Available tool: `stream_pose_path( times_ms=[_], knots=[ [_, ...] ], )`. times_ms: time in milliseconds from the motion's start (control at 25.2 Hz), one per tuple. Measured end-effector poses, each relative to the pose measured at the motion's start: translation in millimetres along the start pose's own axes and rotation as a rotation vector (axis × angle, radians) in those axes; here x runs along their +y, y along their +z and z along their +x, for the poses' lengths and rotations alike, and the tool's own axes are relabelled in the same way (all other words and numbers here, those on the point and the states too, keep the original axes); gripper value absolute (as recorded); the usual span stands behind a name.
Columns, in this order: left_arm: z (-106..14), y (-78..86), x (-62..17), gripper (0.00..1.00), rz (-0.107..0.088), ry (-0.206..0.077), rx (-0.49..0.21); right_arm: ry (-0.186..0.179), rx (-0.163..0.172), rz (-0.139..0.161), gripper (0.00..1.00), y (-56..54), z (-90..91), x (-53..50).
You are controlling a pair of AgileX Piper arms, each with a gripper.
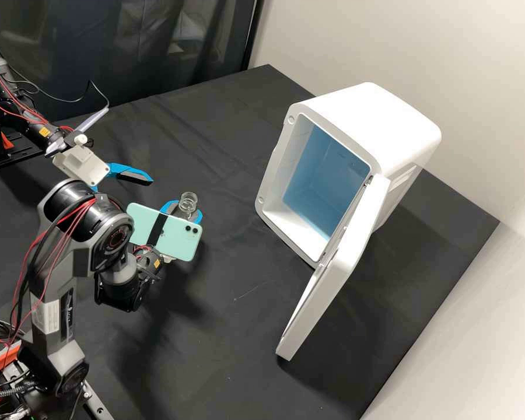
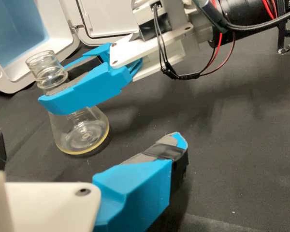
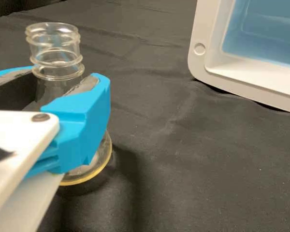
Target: Place the flask in the incubator
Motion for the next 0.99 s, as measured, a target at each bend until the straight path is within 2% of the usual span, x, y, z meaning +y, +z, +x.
stream_pose_path(
  times_ms=[119, 238, 437, 636, 755, 994],
  knots=[
    [0.0, 0.0, 0.0, 1.0, 0.0, 0.0, 0.0, 0.008, -0.001, -0.003, 0.0, -0.1, -2.1, 3.7],
    [0.0, 0.0, 0.0, 1.0, 0.0, 0.0, 0.0, 0.032, 0.001, -0.005, 0.0, -0.7, -5.9, 10.1],
    [0.0, 0.0, 0.0, 1.0, 0.0, 0.0, 0.0, 0.115, 0.018, 0.017, 0.0, -3.8, -16.6, 29.1],
    [0.0, 0.0, 0.0, 1.0, 0.0, 0.0, 0.0, 0.158, 0.029, 0.032, 0.0, -5.3, -22.4, 39.5],
    [0.0, 0.0, 0.0, 1.0, 0.0, 0.0, 0.0, 0.166, 0.036, 0.048, 0.0, -6.3, -23.6, 41.3],
    [2.6, -1.2, -2.1, 1.0, 0.012, -0.01, 0.002, 0.172, 0.043, 0.052, 0.0, -7.9, -24.5, 42.6]
  ],
)
